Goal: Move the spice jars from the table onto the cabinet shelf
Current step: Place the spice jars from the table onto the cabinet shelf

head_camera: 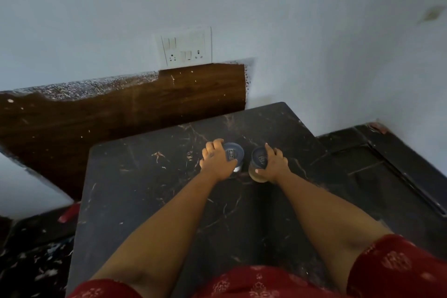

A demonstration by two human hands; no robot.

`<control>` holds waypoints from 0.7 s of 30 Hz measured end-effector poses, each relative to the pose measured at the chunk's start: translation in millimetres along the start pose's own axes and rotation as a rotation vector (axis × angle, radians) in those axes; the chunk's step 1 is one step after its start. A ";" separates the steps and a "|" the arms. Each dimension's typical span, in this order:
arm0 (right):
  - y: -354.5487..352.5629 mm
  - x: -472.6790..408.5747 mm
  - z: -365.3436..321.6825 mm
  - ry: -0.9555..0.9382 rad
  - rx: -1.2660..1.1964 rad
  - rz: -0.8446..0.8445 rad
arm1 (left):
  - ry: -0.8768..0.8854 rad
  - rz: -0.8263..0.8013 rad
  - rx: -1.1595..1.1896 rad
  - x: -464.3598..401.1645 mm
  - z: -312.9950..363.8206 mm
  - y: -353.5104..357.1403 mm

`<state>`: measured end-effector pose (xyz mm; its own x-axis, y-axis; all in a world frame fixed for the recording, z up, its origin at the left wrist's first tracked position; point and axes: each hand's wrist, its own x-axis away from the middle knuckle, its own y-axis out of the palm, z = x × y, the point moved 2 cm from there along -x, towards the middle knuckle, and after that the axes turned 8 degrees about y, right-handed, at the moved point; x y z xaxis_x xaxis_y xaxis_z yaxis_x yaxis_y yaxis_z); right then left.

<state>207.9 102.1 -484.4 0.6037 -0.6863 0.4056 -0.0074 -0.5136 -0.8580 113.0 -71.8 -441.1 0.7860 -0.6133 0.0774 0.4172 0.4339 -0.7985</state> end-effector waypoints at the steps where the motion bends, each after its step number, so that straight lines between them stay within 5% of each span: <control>1: 2.0 2.3 1.1 0.003 -0.040 0.025 | -0.003 0.002 0.013 1.9 -1.0 2.0; 6: 0.2 22.6 3.4 0.032 -0.326 0.241 | -0.005 0.024 0.229 13.1 -7.2 10.0; 10: -21.5 41.4 -5.0 0.055 -0.849 0.441 | -0.238 -0.016 0.746 21.7 -5.7 10.0; 15: -39.8 55.5 -30.3 0.046 -1.305 0.281 | -0.557 -0.210 1.404 43.8 9.6 10.2; 21: -32.6 78.6 -70.3 0.032 -1.431 0.038 | -0.452 -0.370 1.735 48.4 25.0 -16.2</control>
<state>199.6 28.7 -402.4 0.5672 -0.7125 0.4131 -0.8170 -0.5498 0.1737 155.7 -92.0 -409.5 0.4804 -0.7486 0.4570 0.2937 0.6283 0.7204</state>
